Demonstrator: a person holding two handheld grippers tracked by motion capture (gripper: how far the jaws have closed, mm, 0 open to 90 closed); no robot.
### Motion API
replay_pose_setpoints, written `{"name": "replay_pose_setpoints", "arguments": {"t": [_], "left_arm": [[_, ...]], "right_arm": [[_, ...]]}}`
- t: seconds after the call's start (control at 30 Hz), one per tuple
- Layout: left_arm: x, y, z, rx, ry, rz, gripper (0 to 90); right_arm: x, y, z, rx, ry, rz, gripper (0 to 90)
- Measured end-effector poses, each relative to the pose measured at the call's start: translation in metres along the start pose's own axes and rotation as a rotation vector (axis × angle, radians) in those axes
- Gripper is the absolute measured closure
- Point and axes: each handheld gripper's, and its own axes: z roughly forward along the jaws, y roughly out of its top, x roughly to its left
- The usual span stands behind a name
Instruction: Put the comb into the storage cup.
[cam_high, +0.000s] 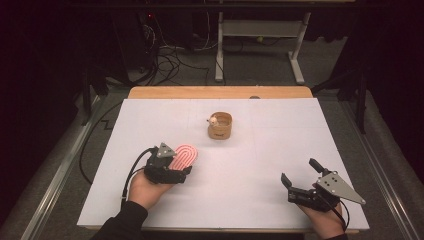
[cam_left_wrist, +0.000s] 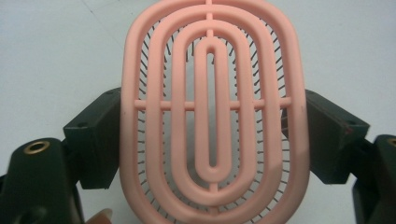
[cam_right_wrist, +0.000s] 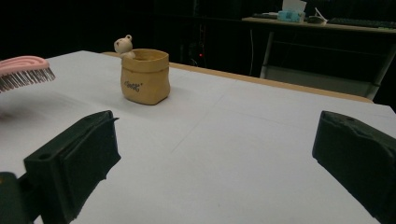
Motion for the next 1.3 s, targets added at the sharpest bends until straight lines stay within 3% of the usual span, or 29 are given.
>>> {"name": "replay_pose_setpoints", "arguments": {"t": [0.23, 0.63, 0.97, 1.3], "left_arm": [[0.004, -0.004, -0.006, -0.055, -0.033, -0.009, 18.3], [0.008, -0.01, -0.016, -0.146, -0.037, -0.02, 18.3], [0.015, -0.021, -0.033, -0.283, -0.081, -0.048, 18.3], [0.016, -0.027, -0.035, -0.338, -0.099, -0.049, 18.3]], "right_arm": [[0.001, 0.0, -0.001, -0.001, -0.001, 0.002, 0.9], [0.001, 0.0, 0.0, -0.003, -0.002, -0.003, 0.9], [0.005, 0.0, 0.0, 0.003, -0.003, -0.014, 0.9], [0.004, -0.002, 0.0, 0.01, -0.016, -0.004, 0.9]]}}
